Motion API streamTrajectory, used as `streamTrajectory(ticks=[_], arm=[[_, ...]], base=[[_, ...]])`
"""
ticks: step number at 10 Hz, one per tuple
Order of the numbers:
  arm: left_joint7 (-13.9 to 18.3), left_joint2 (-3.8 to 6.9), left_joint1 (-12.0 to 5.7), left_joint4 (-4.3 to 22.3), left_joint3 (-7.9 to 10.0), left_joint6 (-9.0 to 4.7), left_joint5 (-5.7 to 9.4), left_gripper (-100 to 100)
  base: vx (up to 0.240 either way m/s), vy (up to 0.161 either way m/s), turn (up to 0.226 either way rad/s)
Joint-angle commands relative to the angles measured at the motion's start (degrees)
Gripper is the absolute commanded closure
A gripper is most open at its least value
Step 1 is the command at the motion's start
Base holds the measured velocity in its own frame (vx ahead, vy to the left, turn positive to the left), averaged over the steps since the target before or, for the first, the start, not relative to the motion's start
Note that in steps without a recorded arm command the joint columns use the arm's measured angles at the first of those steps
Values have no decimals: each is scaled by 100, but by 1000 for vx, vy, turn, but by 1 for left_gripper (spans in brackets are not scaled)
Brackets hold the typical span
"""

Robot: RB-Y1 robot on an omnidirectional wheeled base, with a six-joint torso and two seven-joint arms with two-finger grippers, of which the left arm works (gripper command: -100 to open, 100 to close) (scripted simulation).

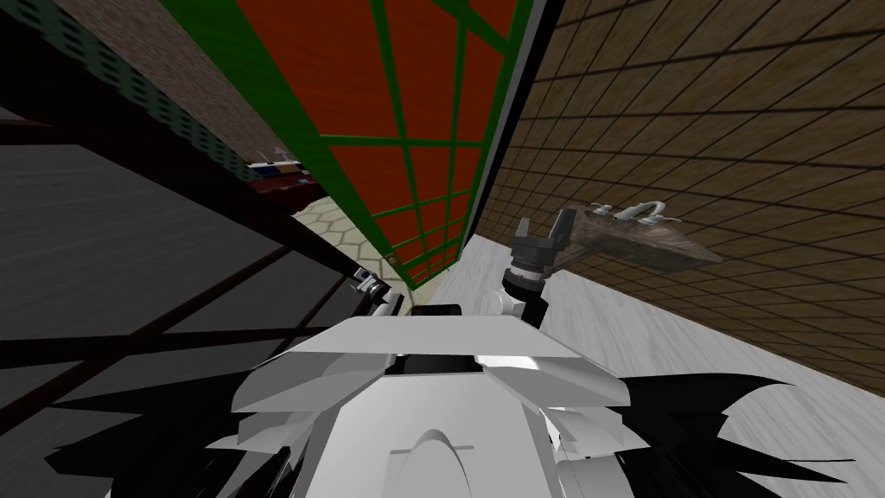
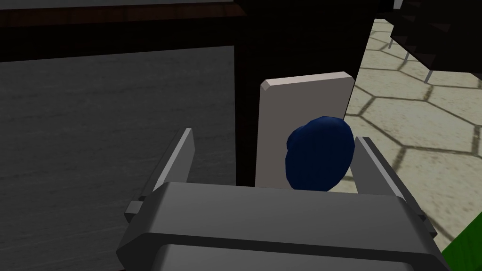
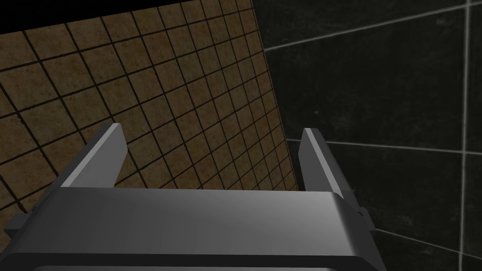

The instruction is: Push the door open

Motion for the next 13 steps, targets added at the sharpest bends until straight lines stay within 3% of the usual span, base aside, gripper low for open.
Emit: streamTrajectory(ticks=[1,2,4,5,7,8,12,13], arm=[[102,161,73,165,130,-198,56,100],[102,161,73,57,130,-198,56,100],[102,161,73,165,130,-198,56,100],[102,161,-124,545,130,-198,56,100],[102,161,73,165,130,-198,56,100],[92,180,71,188,195,-255,111,100],[92,180,71,188,195,-255,111,100],[92,180,-1,193,195,-255,111,100]], base=[[0,97,-78],[20,49,45],[20,-1,7],[-10,-8,-6],[-7,9,-9],[6,22,-62],[-1,12,0],[-2,-1,11]])
